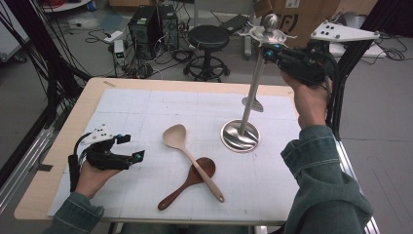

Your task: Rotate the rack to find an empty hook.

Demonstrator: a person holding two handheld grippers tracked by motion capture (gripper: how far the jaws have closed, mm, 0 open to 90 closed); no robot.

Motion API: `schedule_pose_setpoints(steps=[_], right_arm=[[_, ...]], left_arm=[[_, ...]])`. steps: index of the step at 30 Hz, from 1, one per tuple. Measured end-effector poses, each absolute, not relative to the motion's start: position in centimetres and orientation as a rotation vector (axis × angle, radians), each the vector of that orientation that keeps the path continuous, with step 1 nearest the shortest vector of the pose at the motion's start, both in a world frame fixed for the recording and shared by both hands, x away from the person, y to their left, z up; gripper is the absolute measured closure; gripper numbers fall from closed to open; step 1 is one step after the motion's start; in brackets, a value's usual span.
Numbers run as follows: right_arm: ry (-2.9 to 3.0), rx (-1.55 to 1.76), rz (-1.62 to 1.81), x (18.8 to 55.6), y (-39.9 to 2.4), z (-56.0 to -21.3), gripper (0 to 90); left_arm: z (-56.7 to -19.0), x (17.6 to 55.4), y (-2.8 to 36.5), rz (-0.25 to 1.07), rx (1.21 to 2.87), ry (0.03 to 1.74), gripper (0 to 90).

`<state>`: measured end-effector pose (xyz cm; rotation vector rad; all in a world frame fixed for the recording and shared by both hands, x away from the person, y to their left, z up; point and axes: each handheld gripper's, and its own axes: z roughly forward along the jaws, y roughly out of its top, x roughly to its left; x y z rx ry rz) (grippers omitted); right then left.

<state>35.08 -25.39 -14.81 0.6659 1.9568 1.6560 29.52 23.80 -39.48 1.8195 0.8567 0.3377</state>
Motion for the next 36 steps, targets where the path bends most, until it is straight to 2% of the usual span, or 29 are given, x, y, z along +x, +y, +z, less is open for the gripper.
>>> schedule_pose_setpoints(steps=[4, 17, 36], right_arm=[[1.957, 0.666, 1.67, 35.0, -25.6, -14.9, 89.4], [2.065, 0.634, 1.724, 34.2, -24.3, -18.4, 67.4], [2.155, 0.677, 1.727, 32.9, -23.8, -25.1, 57.5]], left_arm=[[-39.5, 29.6, 23.9, 0.337, 1.816, 0.86, 14.2], [-39.6, 29.6, 24.1, 0.34, 1.816, 0.867, 13.4], [-39.9, 29.6, 23.9, 0.344, 1.838, 0.878, 11.1]])
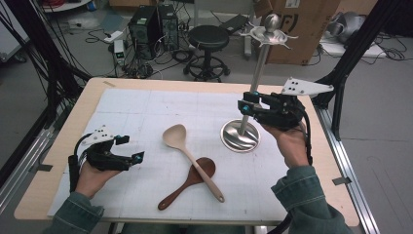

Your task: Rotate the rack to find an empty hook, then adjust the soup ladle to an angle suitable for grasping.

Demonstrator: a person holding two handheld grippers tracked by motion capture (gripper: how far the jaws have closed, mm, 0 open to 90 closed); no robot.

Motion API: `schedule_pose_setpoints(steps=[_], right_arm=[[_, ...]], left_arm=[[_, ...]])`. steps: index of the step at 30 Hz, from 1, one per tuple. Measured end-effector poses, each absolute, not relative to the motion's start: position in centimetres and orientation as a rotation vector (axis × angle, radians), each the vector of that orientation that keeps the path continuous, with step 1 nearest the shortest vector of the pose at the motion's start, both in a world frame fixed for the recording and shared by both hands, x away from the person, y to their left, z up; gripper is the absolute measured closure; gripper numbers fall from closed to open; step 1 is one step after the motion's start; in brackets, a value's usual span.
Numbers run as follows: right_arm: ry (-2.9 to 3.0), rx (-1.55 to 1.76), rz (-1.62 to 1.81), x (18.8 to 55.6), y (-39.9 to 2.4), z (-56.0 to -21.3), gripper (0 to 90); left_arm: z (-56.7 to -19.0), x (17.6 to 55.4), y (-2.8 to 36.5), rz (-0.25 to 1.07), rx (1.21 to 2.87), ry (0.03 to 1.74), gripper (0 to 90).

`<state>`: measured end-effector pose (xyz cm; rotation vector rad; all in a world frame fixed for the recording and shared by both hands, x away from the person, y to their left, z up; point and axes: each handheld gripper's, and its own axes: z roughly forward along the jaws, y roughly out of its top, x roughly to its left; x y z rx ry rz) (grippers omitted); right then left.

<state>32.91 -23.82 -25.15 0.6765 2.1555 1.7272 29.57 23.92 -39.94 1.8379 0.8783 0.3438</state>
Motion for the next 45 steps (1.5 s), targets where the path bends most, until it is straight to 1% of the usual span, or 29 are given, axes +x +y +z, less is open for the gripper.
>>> schedule_pose_setpoints(steps=[8, 15, 22, 38, 45], right_arm=[[2.187, 0.722, 1.703, 32.5, -23.5, -27.5, 52.6], [2.215, 0.743, 1.683, 31.9, -23.1, -29.5, 51.7], [2.243, 0.775, 1.661, 31.1, -22.8, -31.8, 48.5], [2.333, 0.787, 1.573, 28.8, -20.9, -36.5, 44.7], [2.351, 0.822, 1.556, 28.0, -20.5, -38.3, 41.3]], left_arm=[[-40.0, 29.4, 24.0, 0.344, 1.846, 0.869, 11.1], [-40.1, 29.2, 24.0, 0.35, 1.854, 0.869, 11.1], [-40.3, 28.9, 23.8, 0.351, 1.861, 0.868, 11.1], [-40.8, 28.2, 23.3, 0.343, 1.891, 0.856, 11.0], [-41.1, 28.3, 23.2, 0.339, 1.895, 0.858, 11.0]])
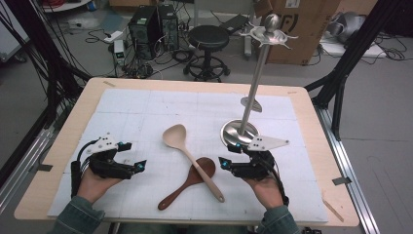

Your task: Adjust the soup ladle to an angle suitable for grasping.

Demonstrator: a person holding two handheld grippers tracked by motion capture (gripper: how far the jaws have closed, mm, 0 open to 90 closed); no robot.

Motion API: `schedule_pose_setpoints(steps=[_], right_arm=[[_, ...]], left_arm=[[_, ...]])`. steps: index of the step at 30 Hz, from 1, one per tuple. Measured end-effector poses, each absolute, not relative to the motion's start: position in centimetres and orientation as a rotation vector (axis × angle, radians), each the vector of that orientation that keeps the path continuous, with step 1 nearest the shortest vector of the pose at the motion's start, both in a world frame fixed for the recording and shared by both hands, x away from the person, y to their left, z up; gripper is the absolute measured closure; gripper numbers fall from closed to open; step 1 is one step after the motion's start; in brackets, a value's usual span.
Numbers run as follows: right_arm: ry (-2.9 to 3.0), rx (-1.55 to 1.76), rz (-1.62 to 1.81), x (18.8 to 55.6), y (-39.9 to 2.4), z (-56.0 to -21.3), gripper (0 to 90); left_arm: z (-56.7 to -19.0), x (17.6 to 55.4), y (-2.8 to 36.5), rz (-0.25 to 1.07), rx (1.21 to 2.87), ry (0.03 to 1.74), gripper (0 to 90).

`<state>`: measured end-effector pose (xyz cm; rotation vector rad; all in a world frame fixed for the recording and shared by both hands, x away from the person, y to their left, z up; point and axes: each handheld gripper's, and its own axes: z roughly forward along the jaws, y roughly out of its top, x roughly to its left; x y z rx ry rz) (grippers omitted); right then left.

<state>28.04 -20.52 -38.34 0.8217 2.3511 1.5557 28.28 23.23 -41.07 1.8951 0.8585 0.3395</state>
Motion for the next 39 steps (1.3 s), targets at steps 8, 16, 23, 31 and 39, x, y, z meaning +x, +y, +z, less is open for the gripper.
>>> schedule_pose_setpoints(steps=[8, 16, 23, 31, 39], right_arm=[[2.388, 0.856, 1.516, 27.2, -20.0, -40.2, 38.0], [2.409, 0.877, 1.514, 26.4, -19.4, -41.5, 33.7], [2.434, 0.888, 1.5, 26.0, -18.7, -42.2, 29.6], [2.49, 0.876, 1.465, 25.8, -17.7, -43.2, 28.6], [2.509, 0.876, 1.445, 25.8, -17.5, -43.6, 28.3]], left_arm=[[-41.2, 28.4, 23.1, 0.345, 1.903, 0.855, 11.0], [-41.2, 28.4, 23.1, 0.34, 1.9, 0.855, 11.0], [-41.2, 28.4, 23.0, 0.338, 1.903, 0.855, 11.0], [-41.3, 28.4, 22.9, 0.338, 1.908, 0.849, 11.0], [-41.3, 28.4, 22.9, 0.337, 1.909, 0.85, 11.0]])
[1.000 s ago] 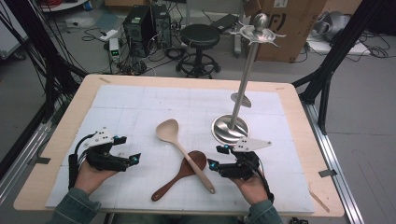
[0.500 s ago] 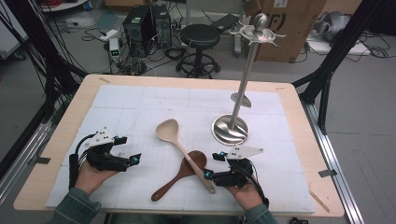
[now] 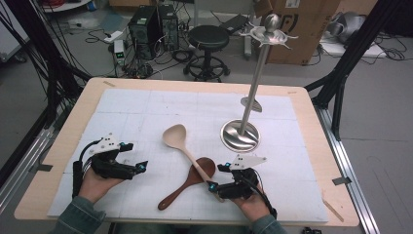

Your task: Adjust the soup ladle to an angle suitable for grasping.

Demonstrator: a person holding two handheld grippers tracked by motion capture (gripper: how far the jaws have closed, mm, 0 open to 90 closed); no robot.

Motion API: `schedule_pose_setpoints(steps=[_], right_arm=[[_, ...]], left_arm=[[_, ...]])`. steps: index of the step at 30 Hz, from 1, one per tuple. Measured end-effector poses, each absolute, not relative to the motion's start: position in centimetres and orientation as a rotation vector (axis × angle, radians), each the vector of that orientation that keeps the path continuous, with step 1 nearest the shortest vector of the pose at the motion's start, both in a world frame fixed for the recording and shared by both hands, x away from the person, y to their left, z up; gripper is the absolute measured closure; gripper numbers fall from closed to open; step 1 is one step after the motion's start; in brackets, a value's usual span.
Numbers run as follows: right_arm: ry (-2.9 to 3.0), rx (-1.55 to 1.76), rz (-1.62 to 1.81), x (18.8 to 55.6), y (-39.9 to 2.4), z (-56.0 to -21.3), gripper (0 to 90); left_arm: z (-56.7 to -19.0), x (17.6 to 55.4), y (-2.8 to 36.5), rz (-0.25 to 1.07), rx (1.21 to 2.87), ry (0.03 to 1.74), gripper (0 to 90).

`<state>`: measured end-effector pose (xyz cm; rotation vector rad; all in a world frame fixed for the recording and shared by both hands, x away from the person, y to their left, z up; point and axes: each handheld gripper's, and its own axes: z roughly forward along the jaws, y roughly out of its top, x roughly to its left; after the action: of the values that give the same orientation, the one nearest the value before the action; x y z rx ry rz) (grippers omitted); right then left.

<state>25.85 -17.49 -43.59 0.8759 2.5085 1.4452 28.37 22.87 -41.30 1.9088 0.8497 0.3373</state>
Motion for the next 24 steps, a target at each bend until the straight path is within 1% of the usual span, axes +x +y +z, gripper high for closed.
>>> schedule_pose_setpoints(steps=[19, 24], right_arm=[[2.591, 0.844, 1.357, 25.8, -16.3, -44.6, 28.7], [2.611, 0.823, 1.304, 25.8, -16.1, -44.7, 32.8]], left_arm=[[-41.4, 28.3, 22.7, 0.336, 1.918, 0.845, 11.0], [-41.4, 28.3, 22.7, 0.335, 1.919, 0.845, 11.0]])
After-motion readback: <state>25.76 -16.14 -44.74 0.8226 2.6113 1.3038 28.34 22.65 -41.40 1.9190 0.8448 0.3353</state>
